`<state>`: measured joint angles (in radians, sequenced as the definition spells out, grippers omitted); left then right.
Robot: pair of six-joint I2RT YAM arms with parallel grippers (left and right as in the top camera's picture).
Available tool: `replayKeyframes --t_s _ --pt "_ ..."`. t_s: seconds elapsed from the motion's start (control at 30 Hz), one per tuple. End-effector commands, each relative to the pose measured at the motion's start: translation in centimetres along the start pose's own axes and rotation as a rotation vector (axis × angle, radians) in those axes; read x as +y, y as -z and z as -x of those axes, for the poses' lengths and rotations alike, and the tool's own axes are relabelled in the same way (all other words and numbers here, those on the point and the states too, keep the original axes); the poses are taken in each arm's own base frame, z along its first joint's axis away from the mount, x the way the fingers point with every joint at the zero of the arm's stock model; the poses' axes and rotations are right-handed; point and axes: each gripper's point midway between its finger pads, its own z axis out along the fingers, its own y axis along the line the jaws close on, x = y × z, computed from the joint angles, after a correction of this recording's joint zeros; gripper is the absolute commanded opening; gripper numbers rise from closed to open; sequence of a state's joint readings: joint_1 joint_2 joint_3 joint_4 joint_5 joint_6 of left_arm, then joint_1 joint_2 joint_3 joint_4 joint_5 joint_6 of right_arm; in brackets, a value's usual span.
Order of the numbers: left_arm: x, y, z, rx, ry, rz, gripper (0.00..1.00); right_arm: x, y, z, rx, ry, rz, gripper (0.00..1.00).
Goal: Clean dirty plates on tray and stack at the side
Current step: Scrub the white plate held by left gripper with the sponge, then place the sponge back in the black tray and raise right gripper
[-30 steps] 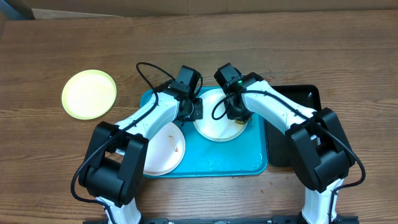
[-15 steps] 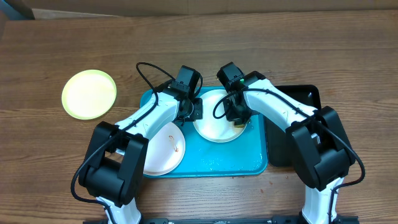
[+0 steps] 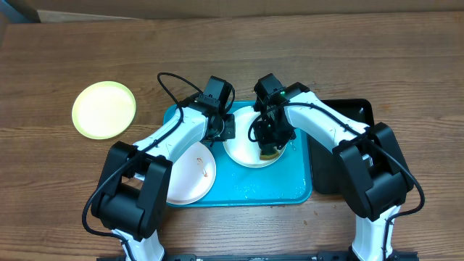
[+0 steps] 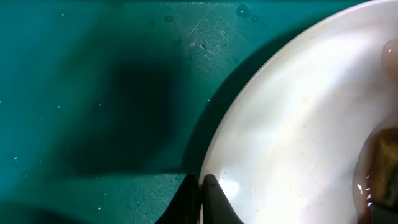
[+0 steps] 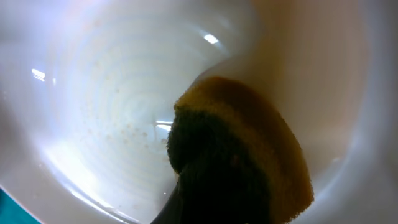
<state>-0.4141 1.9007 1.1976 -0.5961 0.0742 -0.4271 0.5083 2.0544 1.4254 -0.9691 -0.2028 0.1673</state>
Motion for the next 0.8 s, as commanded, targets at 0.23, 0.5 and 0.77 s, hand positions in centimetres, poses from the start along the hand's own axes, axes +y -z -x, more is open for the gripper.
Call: replayKeyframes --t_s 0.23,0.5,0.77 --pt "-0.1 -0.2 0.0 0.006 -0.001 -0.002 0.04 3.2 1.5 2.6 -0.021 -0.001 0.254 0.04" --pt "0.0 -0.2 -0.2 0.013 -0.001 0.001 0.04 1.8 7.7 5.6 -0.103 -0.013 0.364 0.04" --pt "0.0 -0.2 -0.2 0.013 -0.001 0.001 0.04 -6.5 12.2 3.8 -0.093 -0.175 0.238 0.04"
